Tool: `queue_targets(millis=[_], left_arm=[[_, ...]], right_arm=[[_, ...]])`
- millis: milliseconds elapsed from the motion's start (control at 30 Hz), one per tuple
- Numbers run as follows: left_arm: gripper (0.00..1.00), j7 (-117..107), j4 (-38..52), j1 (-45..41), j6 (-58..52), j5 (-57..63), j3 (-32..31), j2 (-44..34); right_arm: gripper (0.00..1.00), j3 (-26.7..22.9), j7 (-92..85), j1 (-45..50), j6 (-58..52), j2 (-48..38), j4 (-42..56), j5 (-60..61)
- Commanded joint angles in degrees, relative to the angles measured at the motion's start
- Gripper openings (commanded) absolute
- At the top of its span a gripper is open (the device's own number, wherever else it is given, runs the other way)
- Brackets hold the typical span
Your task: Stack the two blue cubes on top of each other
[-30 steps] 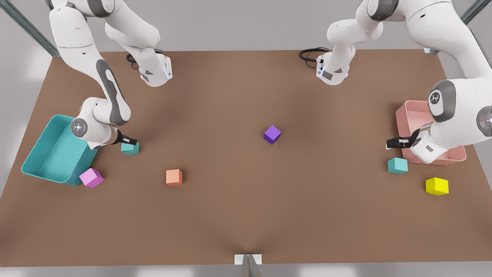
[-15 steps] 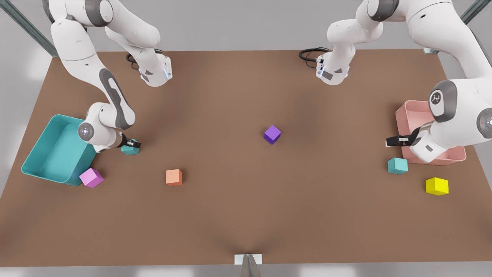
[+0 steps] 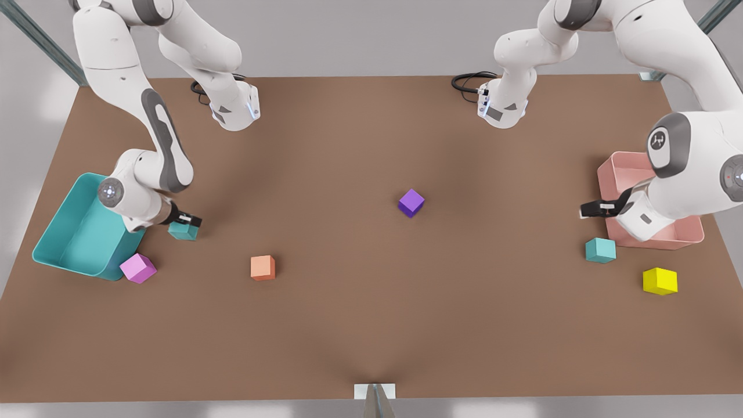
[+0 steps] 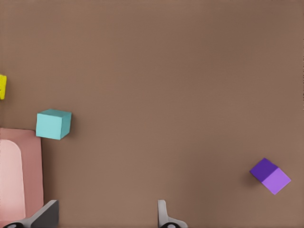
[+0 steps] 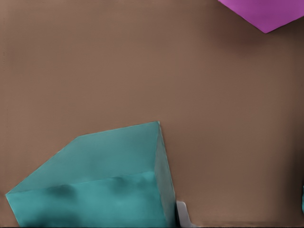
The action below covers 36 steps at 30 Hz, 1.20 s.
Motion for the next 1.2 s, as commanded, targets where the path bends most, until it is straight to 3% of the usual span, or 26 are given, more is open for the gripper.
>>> queue_targets(millis=[0,167,267,367,433,467,500,533,733,900,967,1033,1167], left_arm=[[1.00,-0.3,0.3,-0.1,-0.1,0.1,0.0,-0.1],[1.00,-0.3,0.3,-0.1,-0.1,0.2,0.2,-0.1],[1.00,-0.3,0.3,0.1,-0.3,0.3,0.4,-0.1],[1.00,-1.0,-0.2,1.1,-0.5,4.1,0.5,0.6],[1.00,-1.1,-0.6,4.9,6.1,4.1,0.5,4.4],[1.00,-0.8,-0.6,6.5,8.4,4.1,0.5,7.0],[1.00,1.4,-0.6,7.9,11.2,4.1,0.4,9.1],[1.00,7.5,-0.6,10.2,14.3,4.0,0.4,11.2],[1.00,7.9,-1.1,9.7,14.7,4.2,0.0,11.8],[1.00,7.9,-2.7,9.4,14.9,4.2,-0.1,11.9],[1.00,7.9,-2.5,9.1,15.7,4.2,-0.1,12.2],[1.00,7.8,-2.5,9.7,16.3,4.2,-0.1,13.1],[1.00,13.0,-2.7,11.1,25.0,9.6,0.0,18.1]], right_arm=[[0.46,1.2,-0.6,0.4,-11.8,-2.9,0.8,-1.2],[0.46,14.6,0.3,5.1,-30.0,-5.9,18.3,-1.1],[0.46,21.9,4.3,18.2,-33.8,-1.8,36.0,0.8],[0.44,21.9,9.6,36.9,-39.2,7.9,54.7,-2.6],[0.42,21.0,13.2,44.8,-38.0,15.9,61.5,-4.6],[0.42,19.7,14.7,48.3,-37.8,23.0,68.3,-6.7],[0.42,13.6,15.9,55.8,-35.0,27.8,74.1,-6.7],[0.42,9.5,16.2,60.2,-32.2,29.2,74.5,-6.4],[0.39,8.3,19.8,62.6,-29.5,33.1,75.8,-6.5],[0.39,7.9,27.5,71.2,-28.2,34.1,75.9,-6.7],[0.38,4.4,28.2,74.8,-23.1,37.4,75.9,-6.7],[0.37,3.9,29.0,75.3,-18.9,40.2,75.9,-6.7],[0.37,2.7,30.1,74.8,-16.1,42.7,76.0,-6.7]])
